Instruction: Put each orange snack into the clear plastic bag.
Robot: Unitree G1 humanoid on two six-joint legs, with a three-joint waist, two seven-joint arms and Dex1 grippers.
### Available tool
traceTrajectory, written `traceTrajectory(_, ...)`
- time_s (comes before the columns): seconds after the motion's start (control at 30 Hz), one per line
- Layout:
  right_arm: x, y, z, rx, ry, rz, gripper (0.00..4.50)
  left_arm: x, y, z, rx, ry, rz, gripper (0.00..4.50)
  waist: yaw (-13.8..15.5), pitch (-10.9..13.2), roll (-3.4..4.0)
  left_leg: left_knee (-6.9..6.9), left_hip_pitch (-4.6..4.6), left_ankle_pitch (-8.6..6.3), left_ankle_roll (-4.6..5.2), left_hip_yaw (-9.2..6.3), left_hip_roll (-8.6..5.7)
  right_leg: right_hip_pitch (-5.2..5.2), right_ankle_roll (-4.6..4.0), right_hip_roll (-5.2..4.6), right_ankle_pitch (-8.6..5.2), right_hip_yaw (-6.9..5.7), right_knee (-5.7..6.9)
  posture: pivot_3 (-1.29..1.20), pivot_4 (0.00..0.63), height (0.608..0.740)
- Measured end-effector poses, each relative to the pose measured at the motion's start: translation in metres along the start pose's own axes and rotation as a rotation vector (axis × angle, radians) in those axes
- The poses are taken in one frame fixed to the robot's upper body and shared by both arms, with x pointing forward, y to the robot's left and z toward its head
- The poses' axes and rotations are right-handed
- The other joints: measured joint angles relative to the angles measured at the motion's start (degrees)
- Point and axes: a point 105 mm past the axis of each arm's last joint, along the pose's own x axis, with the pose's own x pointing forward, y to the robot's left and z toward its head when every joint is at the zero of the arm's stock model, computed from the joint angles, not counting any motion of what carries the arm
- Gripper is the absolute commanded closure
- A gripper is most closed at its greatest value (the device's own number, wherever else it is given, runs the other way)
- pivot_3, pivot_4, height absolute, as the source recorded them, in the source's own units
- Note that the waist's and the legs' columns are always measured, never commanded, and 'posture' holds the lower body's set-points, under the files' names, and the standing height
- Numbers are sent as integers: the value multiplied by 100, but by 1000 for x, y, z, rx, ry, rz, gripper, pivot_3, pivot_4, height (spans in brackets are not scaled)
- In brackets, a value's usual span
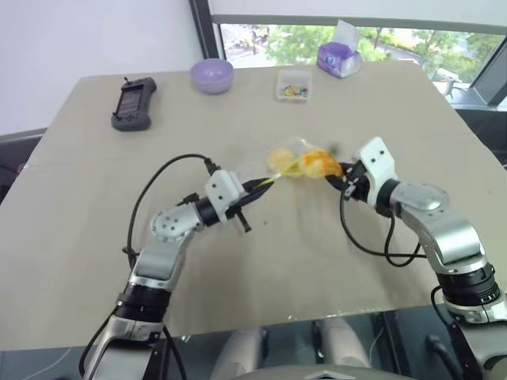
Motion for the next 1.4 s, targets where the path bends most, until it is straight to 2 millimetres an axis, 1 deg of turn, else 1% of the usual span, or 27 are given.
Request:
traceTrajectory(0.1,10,11,-6,-2,16,26,3056,0,-1,0,-3,-1,-8,4500,-11,0,0,-1,0,0,0,-1,3,-1,0,2,0,-2,1,0,150,740)
traceTrajectory(0.2,21,24,0,55,-26,56,3056,0,-3,0,-3,-3,-24,4500,-36,0,0,-1,1,0,0,1,3,-2,0,2,0,2,3,0,150,740)
traceTrajectory(0.3,30,26,8,102,-59,51,3056,-1,-5,0,2,-1,-48,4500,-25,0,0,0,1,0,0,0,1,-1,0,1,0,1,3,0,150,740)
traceTrajectory(0.37,34,25,12,195,-90,45,3056,-3,-7,-1,2,4,-67,4500,-11,0,0,-1,-2,0,0,-6,0,-1,0,0,0,-5,0,0,150,740)
traceTrajectory(0.43,35,21,9,251,-90,30,3056,-5,-8,-1,-1,6,-80,4500,-9,0,0,0,-4,0,0,-8,-1,-1,0,-1,0,-6,-2,0,150,740)
traceTrajectory(0.47,35,18,8,246,-84,19,3056,-5,-8,-1,-1,6,-82,4500,-10,0,0,0,-4,0,0,-7,-2,-1,0,-1,0,-6,-3,0,150,740)
traceTrajectory(0.5,36,12,4,170,-64,-16,3056,-5,-9,-1,-4,2,-89,4500,-12,1,1,0,-4,0,0,-5,-4,-1,0,-1,0,-5,-2,0,150,740)
traceTrajectory(0.53,36,6,2,56,-51,-52,3056,-6,-9,-1,-5,4,-96,4500,-14,1,1,0,-3,0,0,-4,-4,-1,0,-1,0,-5,-3,0,150,740)
traceTrajectory(0.57,35,5,3,6,-57,-61,3056,-6,-9,-1,-6,4,-98,4500,-20,1,1,-1,-3,0,0,-5,-3,-2,0,0,0,-6,-2,0,150,740)
traceTrajectory(0.6,36,7,7,-85,-80,-64,3056,-7,-9,-1,-12,1,-101,4500,-30,1,1,-4,-2,0,0,-5,0,-3,0,2,0,-7,-1,0,150,740)
traceTrajectory(0.67,39,18,18,-177,-144,-38,3056,-7,-10,0,-18,-7,-108,4500,-69,1,1,-6,-1,0,-1,-1,5,-7,0,5,0,-2,1,0,150,740)
traceTrajectory(0.73,41,28,26,-206,-190,-10,3056,-7,-11,0,-17,-9,-116,4500,-84,1,1,-6,-1,1,-1,-2,5,-6,0,4,0,-2,2,0,150,740)
traceTrajectory(0.77,43,31,28,-208,-203,0,3056,-7,-11,0,-14,-11,-119,4500,-75,1,1,-2,-1,1,-1,-2,3,-4,0,3,0,-3,2,0,150,740)
traceTrajectory(0.8,44,34,30,-170,-214,8,3056,-7,-11,0,-14,-11,-119,4500,-65,0,1,-1,-1,1,-1,-2,2,-2,0,3,0,-3,1,0,150,740)
traceTrajectory(0.83,47,33,32,-64,-227,8,3056,-9,-10,-1,-18,-11,-116,4500,-59,0,1,1,0,1,-1,-3,2,-1,0,3,0,-3,2,0,150,740)
traceTrajectory(0.9,50,35,33,85,-235,23,3056,-10,-10,-3,-24,-12,-115,4500,-42,1,1,0,-1,1,-1,-6,3,-1,-1,3,0,-4,2,0,150,740)
traceTrajectory(0.93,51,34,32,147,-229,26,3056,-11,-10,-4,-25,-13,-114,4500,-38,1,1,0,-2,1,-1,-7,3,-1,-1,3,0,-6,1,0,150,740)
traceTrajectory(0.97,52,33,28,161,-213,19,3056,-11,-10,-5,-25,-14,-115,4500,-23,1,1,0,-2,0,-1,-8,0,-1,-1,2,0,-7,0,0,150,740)
traceTrajectory(1.03,54,25,16,98,-150,-30,3056,-13,-11,-7,-29,-16,-115,4500,-10,1,1,0,-2,1,-1,-7,-5,-1,-1,-1,0,-7,-2,0,150,740)
traceTrajectory(1.1,54,19,4,-79,-94,-79,3056,-14,-11,-9,-36,-11,-113,4500,-20,1,2,-1,-2,0,-1,-5,-6,-2,0,0,0,-6,-1,0,150,740)
traceTrajectory(1.17,55,21,1,-257,-87,-105,3056,-14,-12,-11,-42,-7,-112,4500,-48,1,2,-3,-1,1,-1,-3,1,-6,0,4,0,-5,1,0,150,740)
traceTrajectory(1.2,55,21,1,-280,-90,-108,3056,-14,-12,-11,-41,-9,-112,4500,-59,1,2,-5,-1,1,-1,-1,2,-7,0,5,0,-3,3,0,150,740)
traceTrajectory(1.23,56,23,1,-288,-99,-103,3056,-14,-12,-11,-38,-11,-112,4500,-70,1,2,-5,0,1,-1,0,3,-7,0,5,0,-2,3,0,150,740)
traceTrajectory(1.27,58,27,5,-252,-123,-90,3056,-14,-12,-10,-34,-16,-112,4500,-80,1,2,-5,0,1,-1,-1,5,-7,-1,6,0,-2,3,0,150,740)
traceTrajectory(1.33,61,34,12,-89,-175,-72,3056,-14,-12,-9,-30,-24,-112,4500,-94,1,1,-4,1,1,-1,-2,6,-5,-1,5,0,-1,3,0,150,740)
traceTrajectory(1.37,63,37,15,-40,-192,-68,3056,-14,-12,-9,-32,-28,-113,4500,-104,1,2,-4,0,1,-1,-2,5,-4,-1,5,0,-1,4,0,150,740)
traceTrajectory(1.4,65,41,18,-37,-200,-62,3056,-14,-12,-8,-36,-35,-114,4500,-106,1,2,-3,0,1,-1,-2,2,-4,-1,3,0,-1,3,0,150,740)
